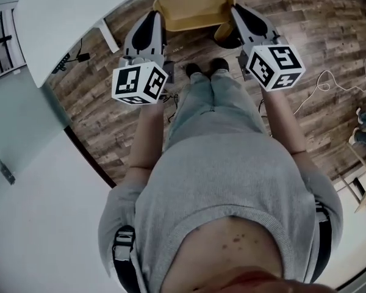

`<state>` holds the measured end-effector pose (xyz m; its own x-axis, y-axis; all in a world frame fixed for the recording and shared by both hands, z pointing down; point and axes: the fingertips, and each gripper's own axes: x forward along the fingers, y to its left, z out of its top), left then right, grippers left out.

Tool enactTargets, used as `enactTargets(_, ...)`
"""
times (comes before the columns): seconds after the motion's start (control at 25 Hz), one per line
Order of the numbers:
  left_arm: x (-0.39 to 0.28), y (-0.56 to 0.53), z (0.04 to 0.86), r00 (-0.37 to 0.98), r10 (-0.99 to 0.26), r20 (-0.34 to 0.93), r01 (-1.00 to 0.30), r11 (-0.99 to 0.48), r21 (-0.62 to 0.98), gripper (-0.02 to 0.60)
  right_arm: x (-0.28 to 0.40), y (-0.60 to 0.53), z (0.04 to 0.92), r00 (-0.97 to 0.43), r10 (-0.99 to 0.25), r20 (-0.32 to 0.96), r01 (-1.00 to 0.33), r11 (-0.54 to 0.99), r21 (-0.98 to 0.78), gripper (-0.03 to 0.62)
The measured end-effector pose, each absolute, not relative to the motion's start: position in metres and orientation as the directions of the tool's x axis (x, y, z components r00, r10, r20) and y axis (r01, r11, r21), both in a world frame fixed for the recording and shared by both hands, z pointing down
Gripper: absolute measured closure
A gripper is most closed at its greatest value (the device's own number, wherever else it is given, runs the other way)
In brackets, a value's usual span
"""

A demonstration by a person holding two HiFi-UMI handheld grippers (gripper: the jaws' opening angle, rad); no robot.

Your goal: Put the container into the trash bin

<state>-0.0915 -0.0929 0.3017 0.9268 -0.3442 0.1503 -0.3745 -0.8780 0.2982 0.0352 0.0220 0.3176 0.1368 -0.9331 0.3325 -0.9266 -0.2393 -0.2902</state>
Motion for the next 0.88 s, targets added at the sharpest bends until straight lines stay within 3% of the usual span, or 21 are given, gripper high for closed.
enactTargets(0.48, -0.026, -0.059, 0.295, 0.973, -0.180, 0.141, -0.215, -0.933, 0.288, 0.555, 0.078, 0.076, 0.311, 0.310, -0.897, 0.315, -0.867, -0.403, -0.294, 0.518)
enactTargets(0.88, 0.006, -0.035, 0.299, 0.983, -0.109, 0.148, -0.148, -0.945, 0.291, 0.555, 0.099, 0.109, 0.316, 0.370, -0.871, 0.322, -0.833, -0.465, -0.300, 0.518)
